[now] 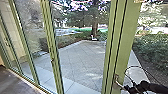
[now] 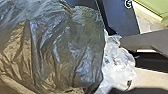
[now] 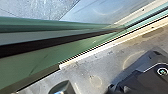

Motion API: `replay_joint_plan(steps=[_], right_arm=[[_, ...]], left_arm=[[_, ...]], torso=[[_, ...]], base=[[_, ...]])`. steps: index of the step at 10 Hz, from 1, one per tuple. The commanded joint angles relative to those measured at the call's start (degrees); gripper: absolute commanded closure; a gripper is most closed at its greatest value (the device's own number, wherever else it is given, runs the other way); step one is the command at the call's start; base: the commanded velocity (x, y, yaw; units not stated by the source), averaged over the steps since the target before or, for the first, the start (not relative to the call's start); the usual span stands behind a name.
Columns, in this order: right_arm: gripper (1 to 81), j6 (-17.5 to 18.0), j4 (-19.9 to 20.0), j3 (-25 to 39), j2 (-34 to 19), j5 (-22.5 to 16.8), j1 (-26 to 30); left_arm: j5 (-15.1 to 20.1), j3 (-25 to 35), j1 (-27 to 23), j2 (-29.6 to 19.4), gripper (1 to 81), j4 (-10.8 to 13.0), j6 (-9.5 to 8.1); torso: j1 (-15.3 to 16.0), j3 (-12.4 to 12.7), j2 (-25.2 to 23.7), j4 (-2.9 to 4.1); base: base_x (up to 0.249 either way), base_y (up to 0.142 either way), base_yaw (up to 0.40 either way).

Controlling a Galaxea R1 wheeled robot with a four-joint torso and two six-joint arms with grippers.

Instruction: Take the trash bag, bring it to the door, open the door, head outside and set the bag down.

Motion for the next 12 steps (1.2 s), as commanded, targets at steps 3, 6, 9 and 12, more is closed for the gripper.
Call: replay_joint_plan(steps=[3,6,9,12], right_arm=[[1.0,-1.8,-5.2,-8.6,6.4,-12.3,-3.6],[1.0,-2.6,-5.2,-8.3,6.7,-12.3,-4.3],[1.0,-3.0,-5.2,-8.3,6.8,-11.3,-4.4],[1.0,-3.4,-5.1,-8.3,6.6,-10.0,-3.0]], left_arm=[[3.4,0.3,-2.3,0.0,81.1,-0.3,0.24],[3.5,0.3,-2.3,0.0,81.1,-0.4,0.15],[3.5,0.3,-2.2,-0.2,81.1,-0.4,0.15],[3.5,0.0,-1.9,-0.2,81.1,-0.5,0.15]], torso=[[0.0,0.0,0.0,0.00],[-0.1,0.1,-0.1,0.00],[-0.2,-4.7,-0.2,0.00],[-0.3,-9.6,-0.2,-0.06]], base=[[0.000,0.000,0.000],[0.000,0.000,0.000],[0.000,0.000,0.000],[0.000,0.000,0.000]])
